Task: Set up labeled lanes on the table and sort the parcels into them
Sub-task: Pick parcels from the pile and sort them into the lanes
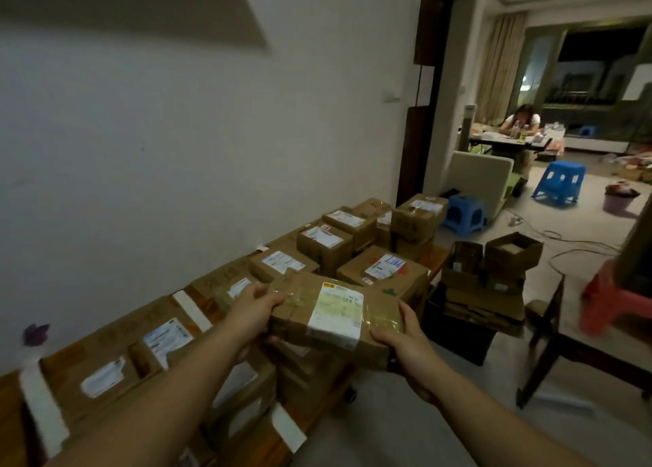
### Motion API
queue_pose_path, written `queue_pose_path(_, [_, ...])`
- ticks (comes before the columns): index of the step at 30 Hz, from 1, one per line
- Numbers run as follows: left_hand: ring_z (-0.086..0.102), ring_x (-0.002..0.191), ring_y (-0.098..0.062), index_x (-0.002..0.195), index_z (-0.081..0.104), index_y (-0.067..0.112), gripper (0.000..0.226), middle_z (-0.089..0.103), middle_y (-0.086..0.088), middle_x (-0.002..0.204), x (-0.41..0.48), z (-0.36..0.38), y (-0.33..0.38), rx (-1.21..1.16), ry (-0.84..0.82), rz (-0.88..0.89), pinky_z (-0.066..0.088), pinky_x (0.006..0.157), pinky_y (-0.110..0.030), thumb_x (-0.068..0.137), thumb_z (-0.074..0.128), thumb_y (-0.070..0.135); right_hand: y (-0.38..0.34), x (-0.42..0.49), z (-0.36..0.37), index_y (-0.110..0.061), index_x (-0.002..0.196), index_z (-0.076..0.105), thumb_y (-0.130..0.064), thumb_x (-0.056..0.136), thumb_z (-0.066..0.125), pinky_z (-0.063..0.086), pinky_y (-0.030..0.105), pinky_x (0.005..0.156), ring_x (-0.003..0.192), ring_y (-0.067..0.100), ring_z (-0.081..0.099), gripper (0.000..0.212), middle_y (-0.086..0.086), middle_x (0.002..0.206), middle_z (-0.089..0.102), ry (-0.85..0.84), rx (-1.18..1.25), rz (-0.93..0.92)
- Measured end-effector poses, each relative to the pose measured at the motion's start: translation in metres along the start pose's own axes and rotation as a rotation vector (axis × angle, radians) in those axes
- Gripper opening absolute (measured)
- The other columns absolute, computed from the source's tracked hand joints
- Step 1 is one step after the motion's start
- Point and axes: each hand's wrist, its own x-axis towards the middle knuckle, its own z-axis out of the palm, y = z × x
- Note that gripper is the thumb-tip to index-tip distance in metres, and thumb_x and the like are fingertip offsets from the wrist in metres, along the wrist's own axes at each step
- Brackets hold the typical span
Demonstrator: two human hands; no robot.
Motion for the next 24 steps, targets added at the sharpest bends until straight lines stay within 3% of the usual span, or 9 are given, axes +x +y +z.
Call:
queue_pose_path(5, [0.07,0.056,-0.019,0.121,0.045,0.028,0.039,0.062,-0.01,0.092,0.069,0.046,0.03,0.021,-0.074,-0.027,0.054,0.051,-0.03,0.086,0.064,0.03,-0.024,0.067,-0.032,-0.044,0.148,0.012,-0.021,0.082,0.072,0.049,0.051,0.095,0.118,0.033,0.051,0.091,0.01,0.148,0.033,0.08,-0.017,-0.003])
queue_pose_path(10, [0.071,0.063,-0.024,0.133,0.028,0.044,0.062,0.059,-0.009,0.101,0.11,0.082,0.04,-0.007,-0.148,-0.057,0.055,0.049,-0.033,0.086,0.065,0.025,-0.038,0.123,-0.056,-0.039,0.149,0.024,-0.014,0.084,0.07,0.052,0.03,0.075,0.119,0.029,0.048,0.083,0.007,0.151,0.029,0.218,-0.015,-0.05])
queue_pose_path(13, [0.072,0.067,-0.024,0.139,0.023,0.044,0.07,0.058,-0.009,0.106,0.131,0.101,0.039,0.029,-0.176,-0.06,0.057,0.055,-0.035,0.086,0.065,0.026,-0.043,0.157,-0.072,-0.036,0.147,0.029,-0.018,0.084,0.07,0.049,0.029,0.075,0.111,0.023,0.049,0.077,0.009,0.149,0.033,0.255,-0.084,-0.061])
queue_pose_path(16, [0.07,0.074,-0.023,0.142,0.02,0.041,0.076,0.055,0.001,0.1,0.153,0.123,0.037,0.101,-0.14,-0.069,0.058,0.056,-0.034,0.084,0.067,0.029,-0.047,0.196,-0.092,-0.035,0.145,0.033,-0.023,0.085,0.07,0.047,0.026,0.068,0.095,0.015,0.05,0.071,0.008,0.144,0.038,0.219,-0.123,-0.038])
queue_pose_path(18, [0.061,0.084,-0.019,0.144,0.016,0.039,0.082,0.046,0.008,0.098,0.165,0.14,0.036,0.128,-0.126,-0.073,0.054,0.053,-0.029,0.082,0.068,0.034,-0.05,0.224,-0.107,-0.034,0.144,0.033,-0.024,0.086,0.069,0.051,0.032,0.075,0.098,0.017,0.05,0.069,0.008,0.144,0.038,0.164,-0.148,-0.001])
queue_pose_path(20, [0.06,0.089,-0.02,0.144,0.013,0.039,0.084,0.048,0.007,0.102,0.18,0.159,0.035,0.087,-0.11,-0.091,0.056,0.056,-0.029,0.081,0.069,0.034,-0.053,0.254,-0.124,-0.035,0.145,0.032,-0.025,0.087,0.068,0.05,0.045,0.09,0.112,0.027,0.05,0.069,0.008,0.145,0.037,0.096,-0.19,0.044])
queue_pose_path(24, [0.057,0.101,-0.02,0.146,0.01,0.035,0.09,0.05,-0.002,0.126,0.204,0.204,0.023,0.039,-0.044,-0.106,0.053,0.084,-0.038,0.08,0.071,0.03,-0.058,0.317,-0.159,-0.03,0.148,0.027,-0.024,0.086,0.068,0.042,0.052,0.103,0.124,0.032,0.044,0.074,0.009,0.147,0.035,-0.067,-0.339,0.074])
